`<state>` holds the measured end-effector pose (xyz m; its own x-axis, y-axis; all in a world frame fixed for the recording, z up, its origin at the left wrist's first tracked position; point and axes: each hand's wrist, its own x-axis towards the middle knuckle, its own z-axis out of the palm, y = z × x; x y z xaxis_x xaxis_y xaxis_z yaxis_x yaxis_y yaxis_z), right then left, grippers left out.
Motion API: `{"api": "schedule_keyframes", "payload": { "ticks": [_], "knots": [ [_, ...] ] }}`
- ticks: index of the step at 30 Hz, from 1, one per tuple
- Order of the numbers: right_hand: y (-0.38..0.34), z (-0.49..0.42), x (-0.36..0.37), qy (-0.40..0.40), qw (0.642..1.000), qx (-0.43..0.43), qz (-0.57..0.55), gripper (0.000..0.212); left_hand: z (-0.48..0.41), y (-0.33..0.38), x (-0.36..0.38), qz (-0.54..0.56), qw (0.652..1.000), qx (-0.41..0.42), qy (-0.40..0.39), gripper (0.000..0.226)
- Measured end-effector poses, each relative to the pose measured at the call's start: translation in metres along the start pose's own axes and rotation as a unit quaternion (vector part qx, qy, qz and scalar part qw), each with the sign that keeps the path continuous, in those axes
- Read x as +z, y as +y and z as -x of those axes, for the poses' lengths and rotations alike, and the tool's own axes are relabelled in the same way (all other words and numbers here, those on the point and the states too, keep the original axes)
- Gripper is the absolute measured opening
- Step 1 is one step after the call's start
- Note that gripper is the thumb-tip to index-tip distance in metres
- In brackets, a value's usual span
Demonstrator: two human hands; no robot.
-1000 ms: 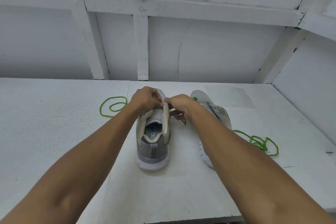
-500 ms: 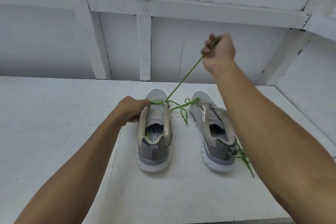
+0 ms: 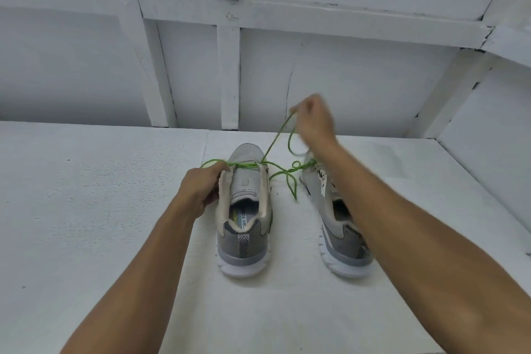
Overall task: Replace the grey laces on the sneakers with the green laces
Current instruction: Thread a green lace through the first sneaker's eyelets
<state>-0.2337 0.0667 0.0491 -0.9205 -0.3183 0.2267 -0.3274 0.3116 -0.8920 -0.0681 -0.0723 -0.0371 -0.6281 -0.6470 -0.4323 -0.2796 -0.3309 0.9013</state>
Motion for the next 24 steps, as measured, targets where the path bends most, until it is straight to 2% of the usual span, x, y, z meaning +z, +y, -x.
{"api": "schedule_keyframes", "payload": {
  "ticks": [1, 2, 3, 4, 5, 6, 7, 8, 9, 10, 11, 14, 16, 18, 19, 21, 24],
  "knots": [
    [-0.019, -0.015, -0.013, 0.062, 0.975, 0.078, -0.196, 0.017, 0.000, -0.002, 0.000, 0.001, 1.000, 0.004, 0.007, 0.021],
    [-0.034, -0.023, -0.026, 0.100, 0.928, 0.111, -0.341, 0.014, 0.000, -0.003, 0.000, 0.003, 1.000, 0.007, 0.013, 0.021],
    [-0.044, -0.025, -0.033, 0.113, 0.907, 0.101, -0.392, 0.009, 0.000, -0.003, 0.000, 0.004, 1.000, 0.009, 0.016, 0.021],
    [-0.049, -0.025, -0.035, 0.108, 0.931, 0.060, -0.342, 0.005, 0.001, -0.003, 0.001, 0.000, 1.000, 0.012, 0.016, 0.022],
    [-0.048, -0.022, -0.031, 0.084, 0.972, -0.013, -0.221, 0.003, 0.001, -0.003, 0.001, -0.004, 1.000, 0.015, 0.016, 0.022],
    [-0.042, -0.012, -0.024, 0.016, 0.993, -0.107, -0.048, 0.008, 0.003, -0.002, 0.002, -0.005, 1.000, 0.016, 0.017, 0.021],
    [-0.030, 0.000, -0.012, -0.096, 0.969, -0.177, 0.141, 0.017, 0.003, -0.002, 0.002, -0.004, 1.000, 0.017, 0.017, 0.021],
    [-0.014, 0.012, 0.001, -0.202, 0.909, -0.203, 0.303, 0.027, 0.004, -0.002, 0.002, -0.004, 1.000, 0.017, 0.018, 0.021],
    [0.003, 0.022, 0.012, -0.263, 0.848, -0.194, 0.417, 0.032, 0.005, -0.001, 0.002, -0.007, 1.000, 0.018, 0.018, 0.021],
    [0.016, 0.031, 0.018, -0.278, 0.815, -0.188, 0.472, 0.031, 0.006, -0.001, 0.002, -0.009, 1.000, 0.016, 0.018, 0.022],
    [0.022, 0.036, 0.022, -0.265, 0.812, -0.188, 0.485, 0.027, 0.006, -0.001, 0.002, -0.007, 1.000, 0.017, 0.019, 0.022],
    [0.023, 0.037, 0.021, -0.199, 0.845, -0.195, 0.457, 0.018, 0.009, 0.000, 0.003, -0.003, 0.999, 0.019, 0.025, 0.019],
    [0.011, 0.026, 0.011, -0.124, 0.896, -0.156, 0.396, 0.018, 0.011, 0.000, 0.005, 0.000, 0.999, 0.019, 0.030, 0.021],
    [-0.005, 0.013, -0.002, -0.057, 0.969, -0.055, 0.234, 0.014, 0.012, -0.001, 0.006, -0.002, 0.999, 0.019, 0.036, 0.023],
    [-0.013, 0.008, -0.007, -0.041, 0.990, 0.002, 0.132, 0.019, 0.011, -0.001, 0.006, -0.005, 0.999, 0.018, 0.038, 0.023],
    [-0.021, 0.005, -0.013, -0.037, 0.996, 0.086, 0.013, 0.031, 0.011, -0.001, 0.006, -0.010, 0.999, 0.016, 0.039, 0.023],
    [-0.021, 0.012, -0.015, -0.081, 0.991, 0.093, 0.043, 0.031, 0.012, 0.002, 0.006, -0.031, 0.998, 0.021, 0.042, 0.024]
  ]
}}
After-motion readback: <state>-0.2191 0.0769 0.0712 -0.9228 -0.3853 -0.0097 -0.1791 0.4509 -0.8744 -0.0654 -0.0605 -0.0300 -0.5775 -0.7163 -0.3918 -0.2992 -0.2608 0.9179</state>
